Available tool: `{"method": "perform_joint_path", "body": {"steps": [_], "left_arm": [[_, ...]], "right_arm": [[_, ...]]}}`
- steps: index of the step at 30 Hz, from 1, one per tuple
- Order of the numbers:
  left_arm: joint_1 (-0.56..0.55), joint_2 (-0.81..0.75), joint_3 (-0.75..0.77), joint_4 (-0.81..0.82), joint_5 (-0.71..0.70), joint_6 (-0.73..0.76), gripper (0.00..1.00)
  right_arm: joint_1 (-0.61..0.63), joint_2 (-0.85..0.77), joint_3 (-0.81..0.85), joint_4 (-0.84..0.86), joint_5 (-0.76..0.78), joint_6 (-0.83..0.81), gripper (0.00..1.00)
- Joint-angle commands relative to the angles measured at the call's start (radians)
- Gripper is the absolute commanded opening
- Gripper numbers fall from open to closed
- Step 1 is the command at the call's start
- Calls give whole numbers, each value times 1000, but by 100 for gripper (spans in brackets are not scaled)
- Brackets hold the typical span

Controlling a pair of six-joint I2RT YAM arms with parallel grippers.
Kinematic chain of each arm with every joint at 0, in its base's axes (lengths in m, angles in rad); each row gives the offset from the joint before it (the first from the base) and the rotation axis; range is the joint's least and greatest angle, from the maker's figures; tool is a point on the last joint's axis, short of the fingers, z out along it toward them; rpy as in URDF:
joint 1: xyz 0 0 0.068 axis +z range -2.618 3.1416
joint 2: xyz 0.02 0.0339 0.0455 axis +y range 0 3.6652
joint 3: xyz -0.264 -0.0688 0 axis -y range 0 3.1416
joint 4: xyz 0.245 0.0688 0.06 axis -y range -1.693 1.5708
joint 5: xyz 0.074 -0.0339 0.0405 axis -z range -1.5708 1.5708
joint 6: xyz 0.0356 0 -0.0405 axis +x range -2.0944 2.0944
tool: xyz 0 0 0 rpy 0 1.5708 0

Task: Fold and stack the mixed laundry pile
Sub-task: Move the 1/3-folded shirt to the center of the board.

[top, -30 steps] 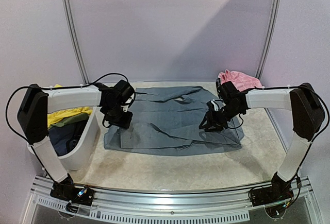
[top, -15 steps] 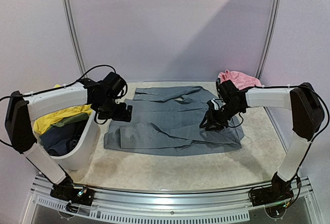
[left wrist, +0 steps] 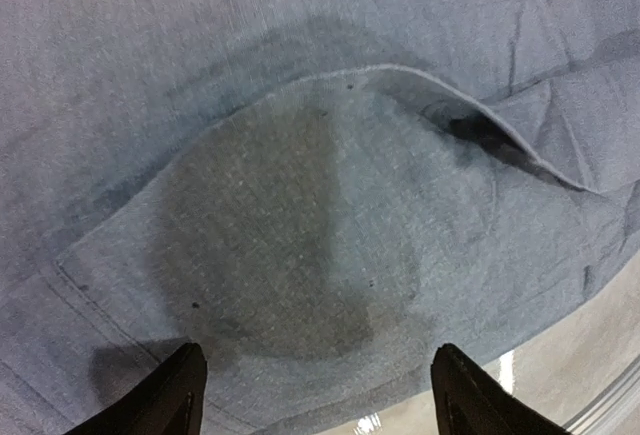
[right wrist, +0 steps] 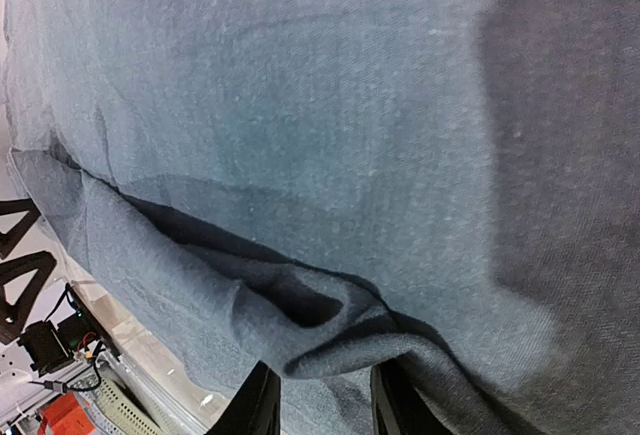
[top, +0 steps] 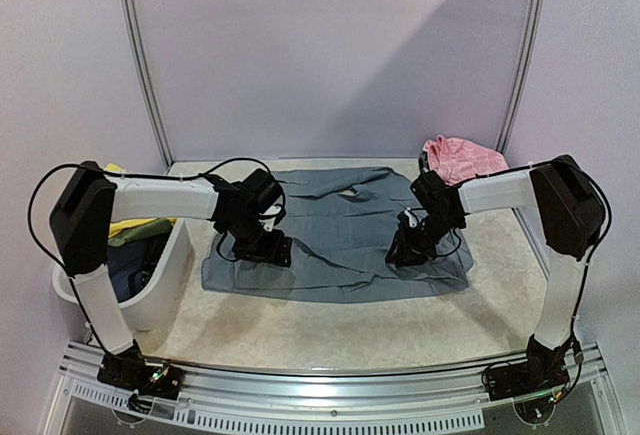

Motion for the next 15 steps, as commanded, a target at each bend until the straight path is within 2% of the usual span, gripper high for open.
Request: {"method": "perform_joint_path", "body": {"steps": [1, 7, 15], "left_arm": [[-14, 41, 39, 8, -4, 13, 77], [-27, 77, -2, 21, 1, 0, 73], [-126, 14, -130, 44, 5, -79, 71]], "right_arm": [[3, 34, -13, -3, 36, 7, 32], [3, 19, -59, -33, 61, -21, 32], [3, -50, -148, -74, 97, -41, 32]]}}
